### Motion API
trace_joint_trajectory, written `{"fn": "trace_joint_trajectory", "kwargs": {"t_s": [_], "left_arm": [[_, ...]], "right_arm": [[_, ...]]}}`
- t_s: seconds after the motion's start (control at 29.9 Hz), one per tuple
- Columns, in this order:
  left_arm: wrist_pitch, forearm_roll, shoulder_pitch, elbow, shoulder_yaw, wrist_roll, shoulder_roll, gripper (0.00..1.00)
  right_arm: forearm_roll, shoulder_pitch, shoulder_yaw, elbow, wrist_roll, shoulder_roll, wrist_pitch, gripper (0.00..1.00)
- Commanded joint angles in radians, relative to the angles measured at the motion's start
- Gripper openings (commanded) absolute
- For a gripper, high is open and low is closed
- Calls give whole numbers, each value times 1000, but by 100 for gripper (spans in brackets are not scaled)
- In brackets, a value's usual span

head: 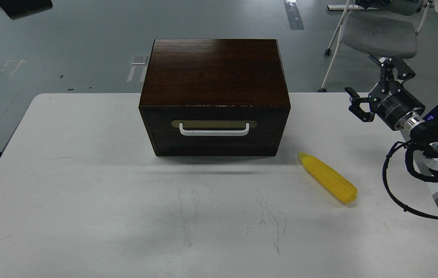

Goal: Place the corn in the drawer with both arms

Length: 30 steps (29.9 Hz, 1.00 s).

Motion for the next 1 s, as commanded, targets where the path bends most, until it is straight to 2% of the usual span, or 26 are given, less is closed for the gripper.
{"fn": "trace_joint_trajectory", "kwargs": {"t_s": [0.0,0.3,0.57,0.84,0.97], "left_arm": [[0,192,-49,-57,50,1,-70,98],[0,494,-283,-64,428,2,-209,98],[0,726,-309,-63,565,5,-379,98],[0,786,-359,-55,737,8,-472,97],[0,789,-370,18,791,8,-491,96]], "right_arm": [[0,-3,0,0,9,1,0,100],[0,-3,20,2,12,-7,0,100],[0,-4,25,0,12,-8,0,100],[0,-9,26,0,26,-8,0,100],[0,-14,26,0,27,-8,0,100]]}}
